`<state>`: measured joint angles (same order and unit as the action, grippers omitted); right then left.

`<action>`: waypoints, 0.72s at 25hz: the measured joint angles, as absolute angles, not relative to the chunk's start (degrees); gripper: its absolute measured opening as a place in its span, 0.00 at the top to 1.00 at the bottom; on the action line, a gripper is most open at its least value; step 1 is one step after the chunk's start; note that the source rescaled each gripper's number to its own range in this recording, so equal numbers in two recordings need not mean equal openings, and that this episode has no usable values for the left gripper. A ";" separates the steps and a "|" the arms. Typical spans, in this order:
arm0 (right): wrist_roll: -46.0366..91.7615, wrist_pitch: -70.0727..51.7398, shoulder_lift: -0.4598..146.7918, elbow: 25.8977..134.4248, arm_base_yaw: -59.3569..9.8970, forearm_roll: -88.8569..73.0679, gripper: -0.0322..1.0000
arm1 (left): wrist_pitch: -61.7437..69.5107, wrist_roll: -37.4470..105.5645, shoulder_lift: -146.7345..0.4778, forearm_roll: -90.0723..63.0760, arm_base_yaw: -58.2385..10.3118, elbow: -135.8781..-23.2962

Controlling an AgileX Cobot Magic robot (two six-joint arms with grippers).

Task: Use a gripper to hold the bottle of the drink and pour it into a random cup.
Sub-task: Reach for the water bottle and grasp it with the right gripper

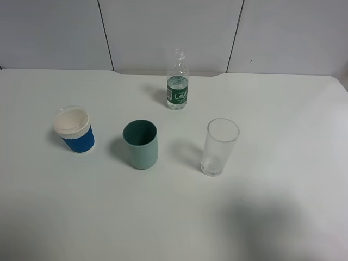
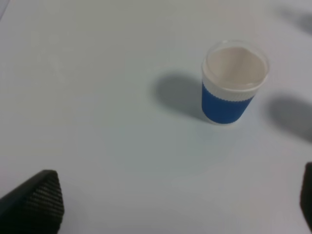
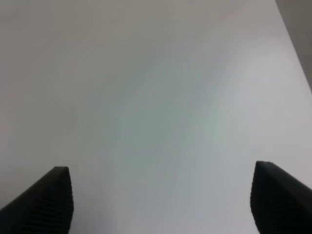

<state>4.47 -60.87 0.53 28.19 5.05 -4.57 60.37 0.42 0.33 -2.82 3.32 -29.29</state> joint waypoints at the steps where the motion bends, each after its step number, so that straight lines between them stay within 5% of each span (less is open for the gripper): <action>1: 4.47 -60.82 1.56 28.19 5.05 -4.57 0.47 | 60.37 0.42 0.33 -2.82 3.32 -29.29; 18: 5.97 -44.81 30.13 38.66 5.05 -3.47 0.47 | 60.37 0.42 0.33 -2.82 3.32 -29.29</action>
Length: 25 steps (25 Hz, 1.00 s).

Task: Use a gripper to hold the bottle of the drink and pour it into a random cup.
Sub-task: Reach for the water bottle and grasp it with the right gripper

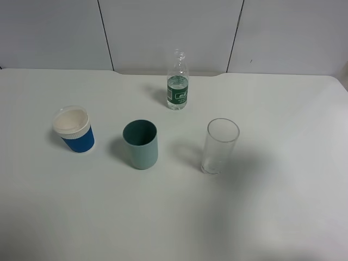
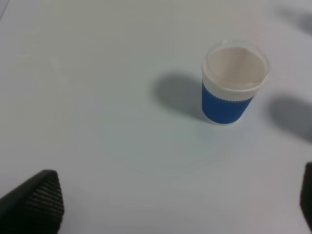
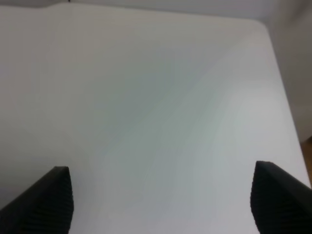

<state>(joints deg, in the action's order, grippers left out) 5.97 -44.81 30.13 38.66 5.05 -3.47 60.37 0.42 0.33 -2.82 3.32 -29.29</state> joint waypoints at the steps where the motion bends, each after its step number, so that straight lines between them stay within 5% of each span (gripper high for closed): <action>1: 5.97 -43.87 32.20 38.66 5.05 -3.40 0.47 | 60.37 0.42 0.33 -2.82 3.32 -29.29; 25: 5.38 -8.13 70.73 38.66 5.05 4.60 0.47 | 60.37 0.42 0.33 -2.77 3.32 -29.29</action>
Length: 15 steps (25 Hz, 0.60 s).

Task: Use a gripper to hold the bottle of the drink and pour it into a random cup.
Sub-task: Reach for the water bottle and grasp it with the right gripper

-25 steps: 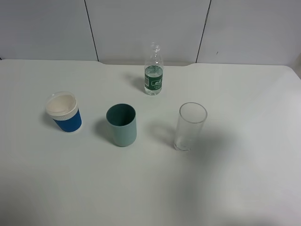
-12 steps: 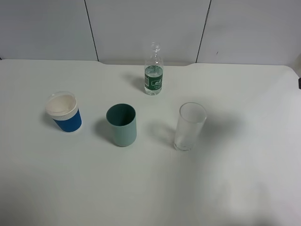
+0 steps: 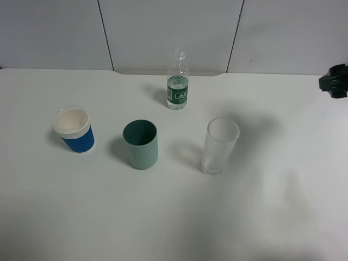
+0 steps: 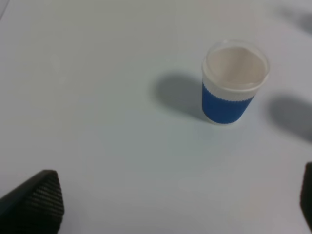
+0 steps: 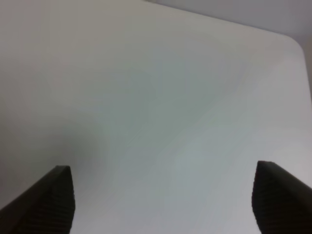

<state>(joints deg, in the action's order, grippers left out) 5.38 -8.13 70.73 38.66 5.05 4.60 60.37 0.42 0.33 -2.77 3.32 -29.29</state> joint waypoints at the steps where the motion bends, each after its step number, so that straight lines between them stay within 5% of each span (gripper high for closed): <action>1: 5.38 -6.30 72.55 38.66 5.05 4.71 0.47 | 60.37 0.42 0.33 -2.77 3.32 -29.29; 15: 2.86 16.84 94.07 38.73 5.05 16.91 0.47 | 60.37 0.42 0.33 -2.77 3.32 -29.29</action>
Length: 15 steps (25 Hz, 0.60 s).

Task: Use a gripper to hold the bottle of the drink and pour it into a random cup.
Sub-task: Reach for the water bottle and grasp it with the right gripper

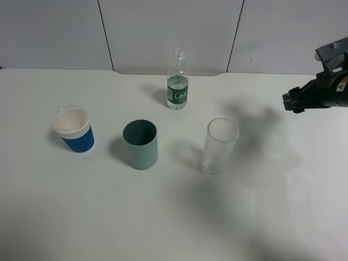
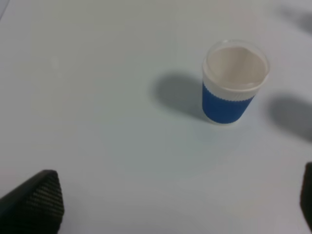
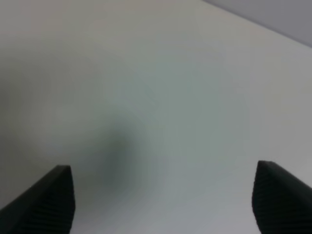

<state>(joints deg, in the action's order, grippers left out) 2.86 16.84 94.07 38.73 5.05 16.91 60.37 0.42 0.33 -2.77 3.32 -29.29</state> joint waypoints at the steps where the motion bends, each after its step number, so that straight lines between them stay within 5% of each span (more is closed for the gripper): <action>1: 2.43 19.03 95.29 38.73 5.05 19.02 0.47 | 60.37 0.42 0.33 -2.77 3.32 -29.29; 10: -12.59 42.86 105.08 39.00 5.05 36.02 0.47 | 60.37 0.42 0.33 -2.77 3.32 -29.29; 15: -21.25 46.05 109.42 43.83 4.65 43.73 0.47 | 60.37 0.42 0.33 -2.77 3.32 -29.29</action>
